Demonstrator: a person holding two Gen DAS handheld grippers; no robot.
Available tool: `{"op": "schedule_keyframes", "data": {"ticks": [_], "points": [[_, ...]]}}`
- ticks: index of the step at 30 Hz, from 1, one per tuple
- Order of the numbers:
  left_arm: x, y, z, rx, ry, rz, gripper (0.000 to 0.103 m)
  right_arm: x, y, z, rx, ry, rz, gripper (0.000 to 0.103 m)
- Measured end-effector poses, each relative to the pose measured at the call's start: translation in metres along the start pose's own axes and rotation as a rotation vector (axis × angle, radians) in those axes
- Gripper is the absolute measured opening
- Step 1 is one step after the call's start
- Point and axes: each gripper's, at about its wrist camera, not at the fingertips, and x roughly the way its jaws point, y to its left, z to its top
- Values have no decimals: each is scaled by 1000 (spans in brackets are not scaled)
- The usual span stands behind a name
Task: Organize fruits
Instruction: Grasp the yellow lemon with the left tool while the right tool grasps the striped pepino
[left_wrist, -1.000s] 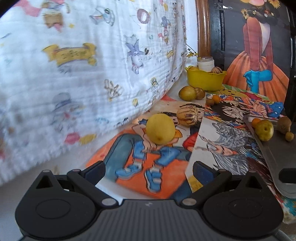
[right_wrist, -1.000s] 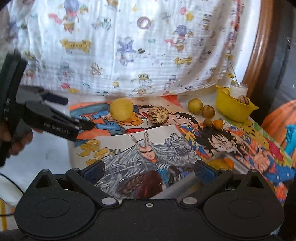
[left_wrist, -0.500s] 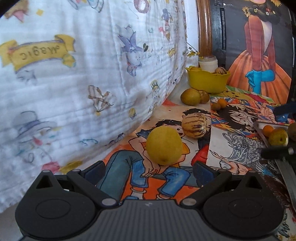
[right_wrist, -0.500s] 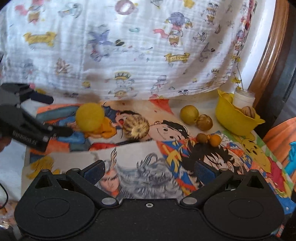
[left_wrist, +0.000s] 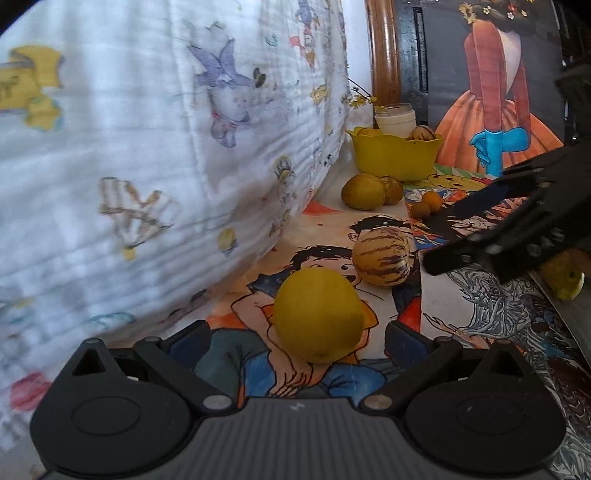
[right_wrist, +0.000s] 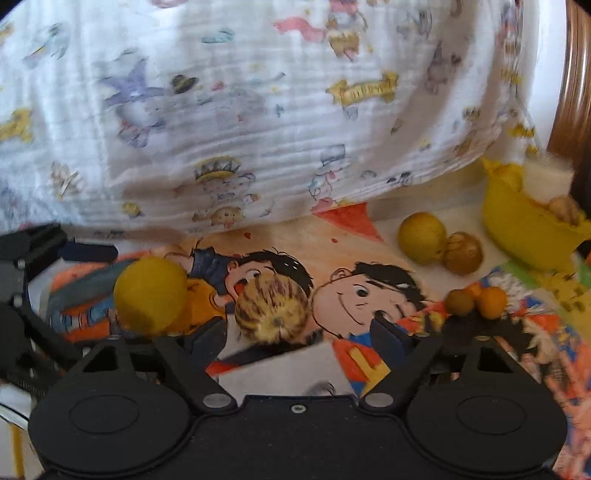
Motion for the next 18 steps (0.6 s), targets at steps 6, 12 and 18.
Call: {"op": "schedule_keyframes", "data": {"ticks": [6,12,18], "points": [[10,1,6,8,-10,-38,95,24,-13,4,100,29,84,73],[18,3,7,-5,2,-72,80,35,-15,4,125,36,132,59],[23,8,7,-48,23,-103,62,34,-15,2,131,30,139,55]]}}
